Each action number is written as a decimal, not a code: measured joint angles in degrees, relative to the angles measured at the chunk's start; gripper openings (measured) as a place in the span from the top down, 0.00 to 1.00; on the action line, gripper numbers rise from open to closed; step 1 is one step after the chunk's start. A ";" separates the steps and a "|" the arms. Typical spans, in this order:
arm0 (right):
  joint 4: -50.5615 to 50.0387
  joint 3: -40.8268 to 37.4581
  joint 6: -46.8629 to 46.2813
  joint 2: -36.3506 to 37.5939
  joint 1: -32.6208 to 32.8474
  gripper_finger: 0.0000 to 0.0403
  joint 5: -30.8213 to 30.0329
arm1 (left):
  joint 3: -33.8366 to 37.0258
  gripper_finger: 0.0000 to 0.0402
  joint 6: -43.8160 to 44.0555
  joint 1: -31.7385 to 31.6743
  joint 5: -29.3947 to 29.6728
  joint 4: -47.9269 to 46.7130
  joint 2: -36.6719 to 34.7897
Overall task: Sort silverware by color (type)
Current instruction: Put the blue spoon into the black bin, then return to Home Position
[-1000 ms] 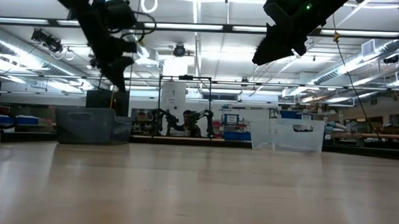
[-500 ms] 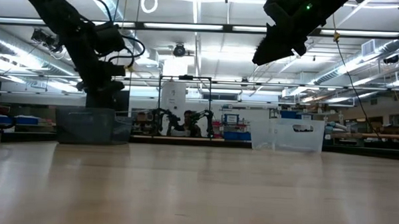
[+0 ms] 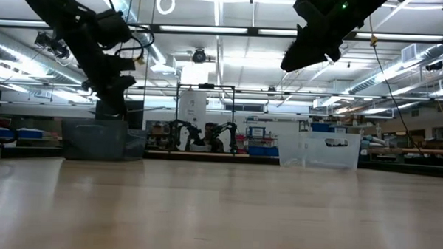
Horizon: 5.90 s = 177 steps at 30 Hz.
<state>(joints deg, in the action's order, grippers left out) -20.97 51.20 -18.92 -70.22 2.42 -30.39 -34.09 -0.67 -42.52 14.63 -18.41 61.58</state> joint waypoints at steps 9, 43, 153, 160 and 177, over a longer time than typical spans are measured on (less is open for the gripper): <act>0.02 0.00 -0.63 0.00 0.21 0.72 0.00 | 0.00 0.96 0.68 2.13 0.55 -0.50 -3.49; -0.52 -0.02 -1.07 0.00 1.17 0.72 -1.11 | 20.01 0.96 2.03 3.78 5.52 15.59 -16.37; 40.15 -43.69 7.46 46.41 -17.58 0.97 35.16 | 21.44 0.94 7.15 34.67 -11.96 11.87 -46.71; 40.19 -45.92 8.00 51.83 -18.00 0.98 38.61 | 22.73 0.96 6.29 35.19 -11.23 12.60 -46.75; 28.96 -47.78 -1.40 65.77 -16.91 0.98 37.67 | 33.62 0.96 4.47 35.25 -4.13 23.97 -47.05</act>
<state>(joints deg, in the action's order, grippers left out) 7.99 3.42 -20.32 -4.44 -14.49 7.27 -0.47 3.81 -7.27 10.51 5.56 14.53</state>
